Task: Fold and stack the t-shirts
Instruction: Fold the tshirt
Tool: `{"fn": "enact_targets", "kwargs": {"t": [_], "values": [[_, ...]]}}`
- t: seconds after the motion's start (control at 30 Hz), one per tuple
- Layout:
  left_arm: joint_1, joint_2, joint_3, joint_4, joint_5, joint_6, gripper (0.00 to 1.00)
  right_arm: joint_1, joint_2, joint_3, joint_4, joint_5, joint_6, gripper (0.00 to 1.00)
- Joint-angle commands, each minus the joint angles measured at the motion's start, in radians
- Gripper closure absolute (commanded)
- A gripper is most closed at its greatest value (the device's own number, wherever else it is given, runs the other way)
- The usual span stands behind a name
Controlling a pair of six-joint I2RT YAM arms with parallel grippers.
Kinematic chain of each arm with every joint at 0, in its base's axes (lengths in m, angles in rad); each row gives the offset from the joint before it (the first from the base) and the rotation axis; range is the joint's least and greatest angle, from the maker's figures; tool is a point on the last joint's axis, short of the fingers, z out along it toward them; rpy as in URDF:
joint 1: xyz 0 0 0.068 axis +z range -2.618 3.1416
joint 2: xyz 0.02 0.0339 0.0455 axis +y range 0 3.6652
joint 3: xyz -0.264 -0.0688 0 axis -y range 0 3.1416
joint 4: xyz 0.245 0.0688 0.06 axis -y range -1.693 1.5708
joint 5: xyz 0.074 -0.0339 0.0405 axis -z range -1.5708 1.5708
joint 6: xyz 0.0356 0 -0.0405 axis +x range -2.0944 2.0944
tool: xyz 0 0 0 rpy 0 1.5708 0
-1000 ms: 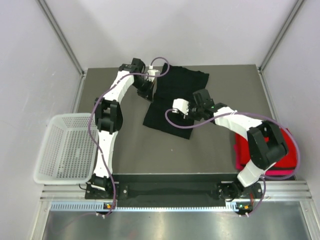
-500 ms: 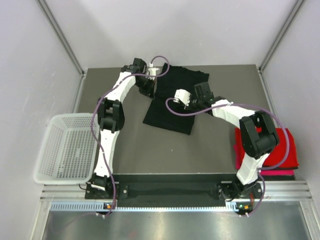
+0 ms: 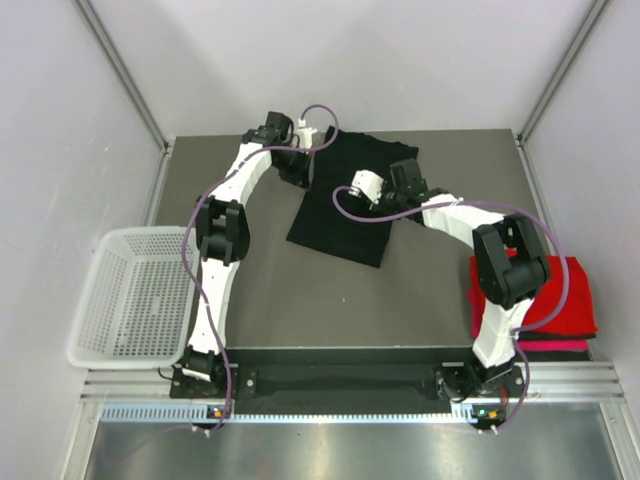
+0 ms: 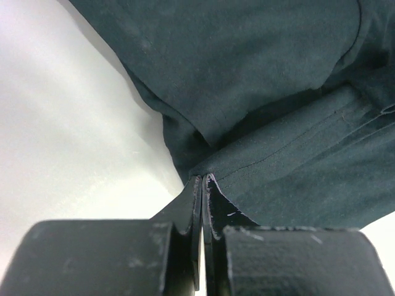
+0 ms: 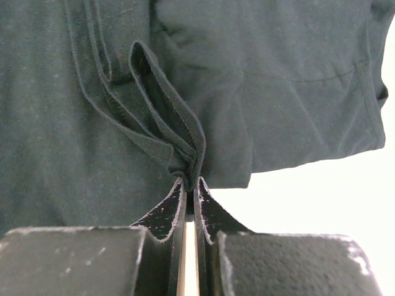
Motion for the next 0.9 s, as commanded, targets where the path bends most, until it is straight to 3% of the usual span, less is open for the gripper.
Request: {"fn": "enact_targets", "kwargs": {"t": [0.0,0.3,0.37,0.53,0.67,0.73,0.87], "values": [[0.002,0.015,0.054,0.076,-0.017,-0.011,1.0,-0.018,0.027,0.07,0.054,0.025,0.02,1.0],[-0.003,0.034,0.068,0.108,-0.043,-0.02,0.99,-0.021,0.068,0.084,0.115,0.071,0.052,0.96],[-0.005,0.038,0.068,0.117,-0.059,-0.024,0.94,-0.021,0.068,0.081,0.132,0.1,0.07,0.88],[-0.008,0.025,0.091,0.152,-0.149,-0.049,0.64,-0.019,0.001,0.015,0.258,0.181,0.118,0.58],[-0.012,-0.047,0.094,0.163,-0.307,-0.075,0.6,-0.019,-0.103,-0.037,0.289,0.24,0.143,0.51],[-0.014,-0.125,0.033,0.151,-0.348,-0.095,0.57,-0.021,-0.181,-0.083,0.26,0.198,0.134,0.5],[-0.005,-0.32,-0.249,0.166,-0.306,-0.124,0.47,-0.019,-0.278,-0.14,-0.014,-0.115,0.016,0.53]]}}
